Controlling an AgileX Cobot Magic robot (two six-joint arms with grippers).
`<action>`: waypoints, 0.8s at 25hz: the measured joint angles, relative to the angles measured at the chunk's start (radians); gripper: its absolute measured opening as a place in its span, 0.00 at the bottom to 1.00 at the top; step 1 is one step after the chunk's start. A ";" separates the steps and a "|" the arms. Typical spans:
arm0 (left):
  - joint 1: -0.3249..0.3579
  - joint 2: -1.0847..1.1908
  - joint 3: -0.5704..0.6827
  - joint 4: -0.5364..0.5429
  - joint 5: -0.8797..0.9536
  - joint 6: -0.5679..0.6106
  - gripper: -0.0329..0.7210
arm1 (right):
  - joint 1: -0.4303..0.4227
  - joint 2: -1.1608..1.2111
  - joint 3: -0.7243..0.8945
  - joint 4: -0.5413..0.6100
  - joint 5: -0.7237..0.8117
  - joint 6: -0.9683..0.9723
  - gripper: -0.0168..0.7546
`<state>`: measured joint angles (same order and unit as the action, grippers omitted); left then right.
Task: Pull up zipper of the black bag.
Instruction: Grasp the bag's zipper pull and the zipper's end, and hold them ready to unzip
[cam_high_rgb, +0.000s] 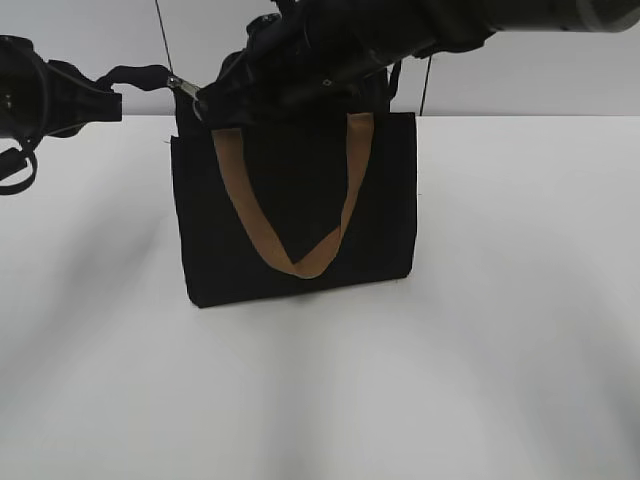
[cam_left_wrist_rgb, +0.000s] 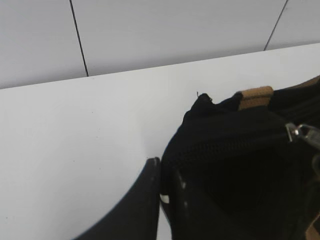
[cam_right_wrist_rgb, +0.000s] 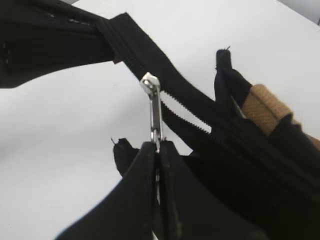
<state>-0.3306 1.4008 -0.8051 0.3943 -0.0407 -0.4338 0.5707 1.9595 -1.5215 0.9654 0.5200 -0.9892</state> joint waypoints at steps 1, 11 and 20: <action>0.000 0.000 0.000 0.002 0.004 0.000 0.07 | -0.003 -0.006 0.000 -0.003 0.004 0.000 0.00; 0.020 0.001 -0.004 -0.004 0.074 0.000 0.07 | -0.076 -0.021 0.000 -0.075 0.064 0.052 0.00; 0.063 0.001 -0.005 -0.009 0.129 0.000 0.07 | -0.159 -0.022 0.000 -0.175 0.116 0.123 0.00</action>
<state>-0.2678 1.4017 -0.8099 0.3857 0.0884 -0.4338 0.4121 1.9379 -1.5215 0.7905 0.6365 -0.8661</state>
